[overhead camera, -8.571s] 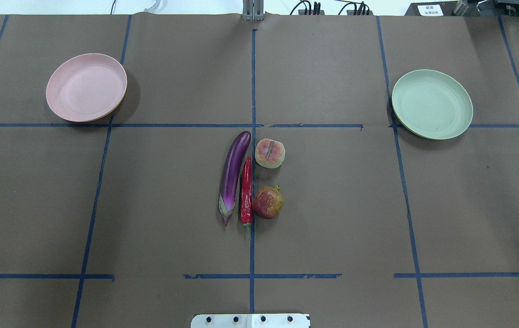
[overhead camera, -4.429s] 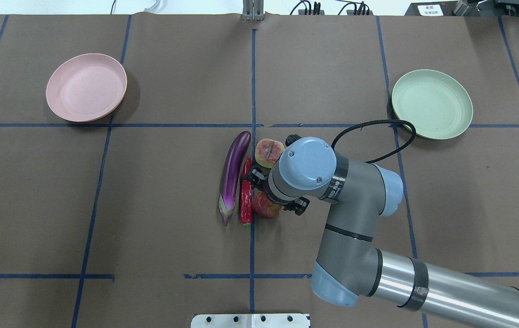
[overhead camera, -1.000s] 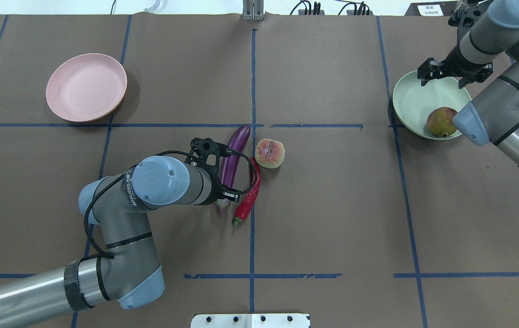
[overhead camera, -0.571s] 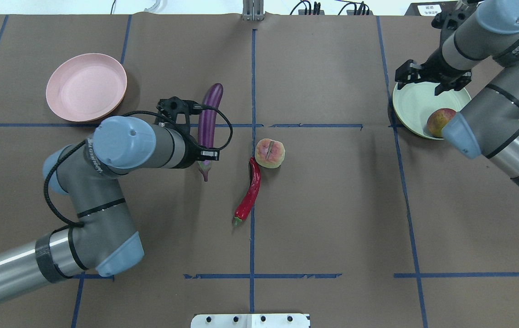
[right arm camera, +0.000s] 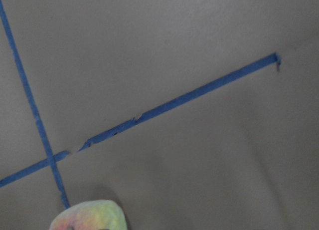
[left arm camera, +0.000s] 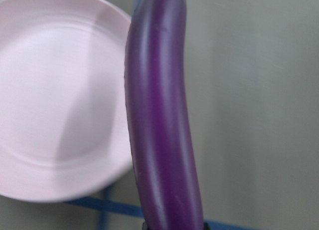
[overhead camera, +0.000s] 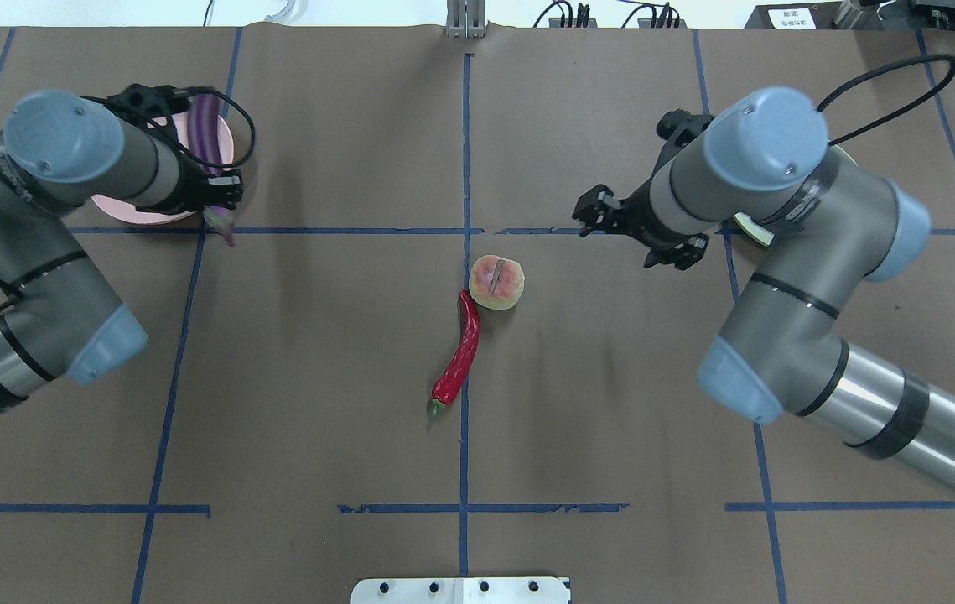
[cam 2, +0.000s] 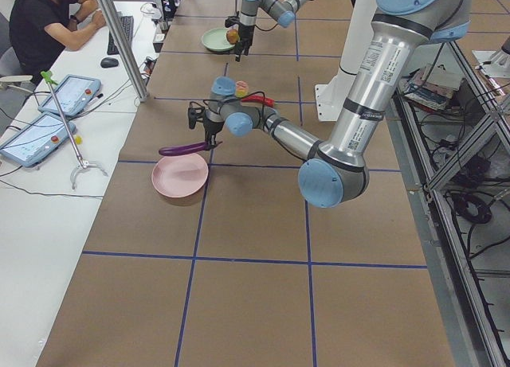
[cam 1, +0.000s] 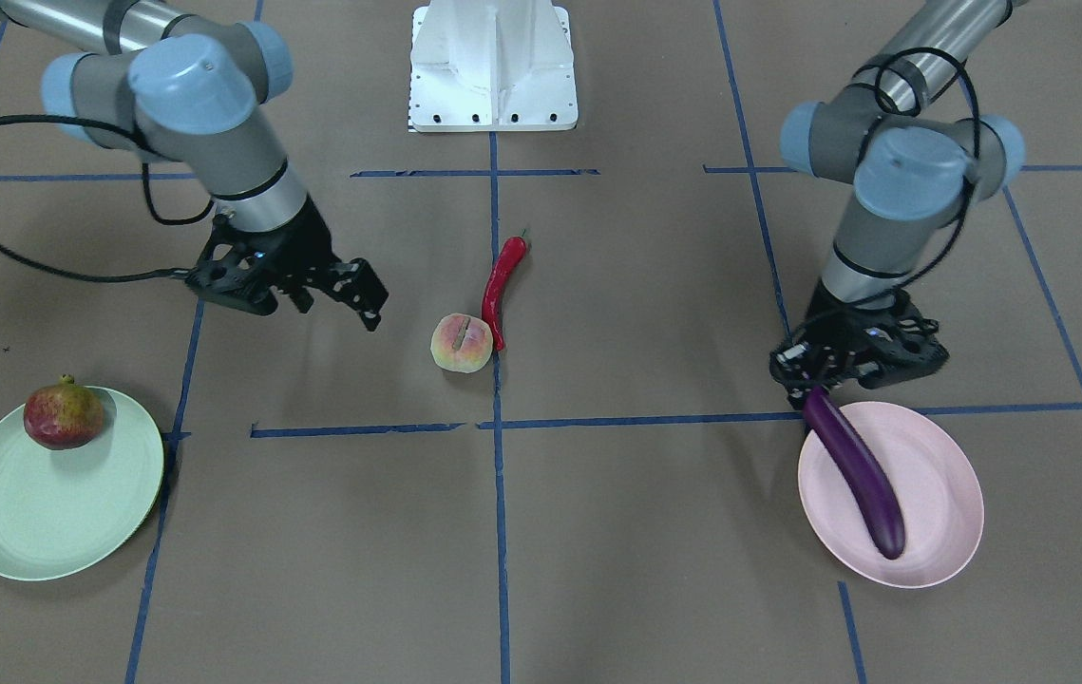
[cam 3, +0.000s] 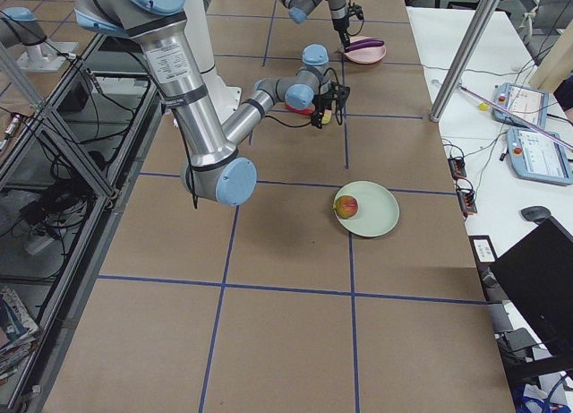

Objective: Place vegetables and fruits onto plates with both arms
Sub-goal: 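Lift the purple eggplant toward the pink plate while the right gripper releases, then lower the eggplant onto the pink plate while the right gripper grasps the peach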

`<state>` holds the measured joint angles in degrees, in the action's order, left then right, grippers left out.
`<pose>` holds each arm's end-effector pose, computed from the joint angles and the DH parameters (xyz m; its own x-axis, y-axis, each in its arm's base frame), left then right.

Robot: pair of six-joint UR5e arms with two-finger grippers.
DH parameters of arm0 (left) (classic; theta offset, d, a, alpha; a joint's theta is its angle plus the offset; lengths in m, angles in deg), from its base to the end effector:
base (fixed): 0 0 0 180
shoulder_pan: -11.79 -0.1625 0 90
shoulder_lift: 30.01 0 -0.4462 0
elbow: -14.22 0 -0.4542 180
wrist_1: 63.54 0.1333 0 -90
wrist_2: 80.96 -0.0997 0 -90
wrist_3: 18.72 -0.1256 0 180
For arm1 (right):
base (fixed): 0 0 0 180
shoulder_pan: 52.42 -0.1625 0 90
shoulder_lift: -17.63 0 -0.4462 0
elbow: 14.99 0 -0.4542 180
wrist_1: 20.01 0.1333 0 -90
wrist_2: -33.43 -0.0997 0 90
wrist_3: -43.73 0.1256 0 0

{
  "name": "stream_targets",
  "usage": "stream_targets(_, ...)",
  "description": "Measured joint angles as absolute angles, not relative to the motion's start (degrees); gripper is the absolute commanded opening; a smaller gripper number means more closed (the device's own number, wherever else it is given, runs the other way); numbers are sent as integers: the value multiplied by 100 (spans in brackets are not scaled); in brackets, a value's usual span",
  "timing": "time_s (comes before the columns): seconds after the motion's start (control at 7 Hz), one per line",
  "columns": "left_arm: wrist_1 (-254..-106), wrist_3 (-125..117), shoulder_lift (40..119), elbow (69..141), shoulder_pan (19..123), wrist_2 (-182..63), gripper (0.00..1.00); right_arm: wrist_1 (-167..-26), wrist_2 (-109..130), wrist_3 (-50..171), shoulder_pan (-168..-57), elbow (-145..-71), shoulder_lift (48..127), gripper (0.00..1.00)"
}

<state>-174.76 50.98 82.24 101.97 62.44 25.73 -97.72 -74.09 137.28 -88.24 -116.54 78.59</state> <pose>0.4004 -0.6416 0.4449 0.6627 -0.2840 -0.6930 0.4167 0.9087 0.0260 -0.5256 -0.4972 0.2499 0.4659 0.4091 0.7846 -0.3931 0.8901 -0.2307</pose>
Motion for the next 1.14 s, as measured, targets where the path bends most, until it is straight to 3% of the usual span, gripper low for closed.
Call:
stream_targets(0.43, -17484, 5075, 8283, 9568, 6516, 2662, 100, -9791, -6832, 14533, -8358, -11093, 7213, 100)
stream_targets(1.14, -17441, 5156, 8360, 9781, 6498, 2649, 100, -9762, -6148, 15393, -8106, -9808, 6321, 100)
